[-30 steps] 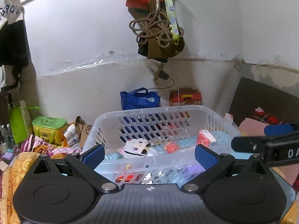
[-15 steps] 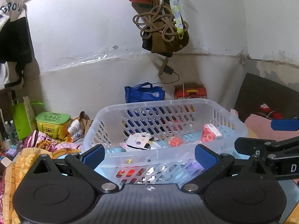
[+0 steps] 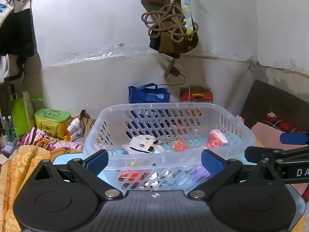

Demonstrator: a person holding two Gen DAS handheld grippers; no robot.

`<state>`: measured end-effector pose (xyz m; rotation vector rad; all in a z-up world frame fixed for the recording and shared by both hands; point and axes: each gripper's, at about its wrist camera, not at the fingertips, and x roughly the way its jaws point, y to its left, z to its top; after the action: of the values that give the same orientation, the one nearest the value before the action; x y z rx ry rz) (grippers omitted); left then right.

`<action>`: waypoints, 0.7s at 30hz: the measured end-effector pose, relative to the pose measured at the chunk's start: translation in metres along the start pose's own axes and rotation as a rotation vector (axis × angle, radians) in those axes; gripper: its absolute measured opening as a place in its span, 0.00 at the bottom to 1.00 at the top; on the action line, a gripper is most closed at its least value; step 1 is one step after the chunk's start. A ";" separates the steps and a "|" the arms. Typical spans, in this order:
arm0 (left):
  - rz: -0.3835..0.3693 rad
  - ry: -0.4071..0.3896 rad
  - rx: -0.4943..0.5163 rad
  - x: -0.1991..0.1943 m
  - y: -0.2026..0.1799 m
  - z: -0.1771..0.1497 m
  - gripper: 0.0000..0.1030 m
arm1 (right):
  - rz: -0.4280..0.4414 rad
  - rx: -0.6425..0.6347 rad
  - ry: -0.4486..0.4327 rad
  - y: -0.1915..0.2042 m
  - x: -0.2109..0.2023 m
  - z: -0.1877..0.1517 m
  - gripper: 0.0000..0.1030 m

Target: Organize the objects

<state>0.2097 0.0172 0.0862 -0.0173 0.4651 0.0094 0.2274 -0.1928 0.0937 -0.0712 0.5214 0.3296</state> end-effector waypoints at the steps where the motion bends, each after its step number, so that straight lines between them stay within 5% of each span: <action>1: 0.004 -0.001 0.004 0.000 0.000 0.000 1.00 | -0.003 -0.003 0.001 0.000 0.000 0.000 1.00; 21: 0.021 -0.001 0.031 0.000 -0.005 -0.001 1.00 | -0.005 0.001 0.004 0.001 0.000 -0.001 1.00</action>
<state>0.2089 0.0120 0.0851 0.0183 0.4640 0.0223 0.2266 -0.1920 0.0929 -0.0723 0.5250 0.3245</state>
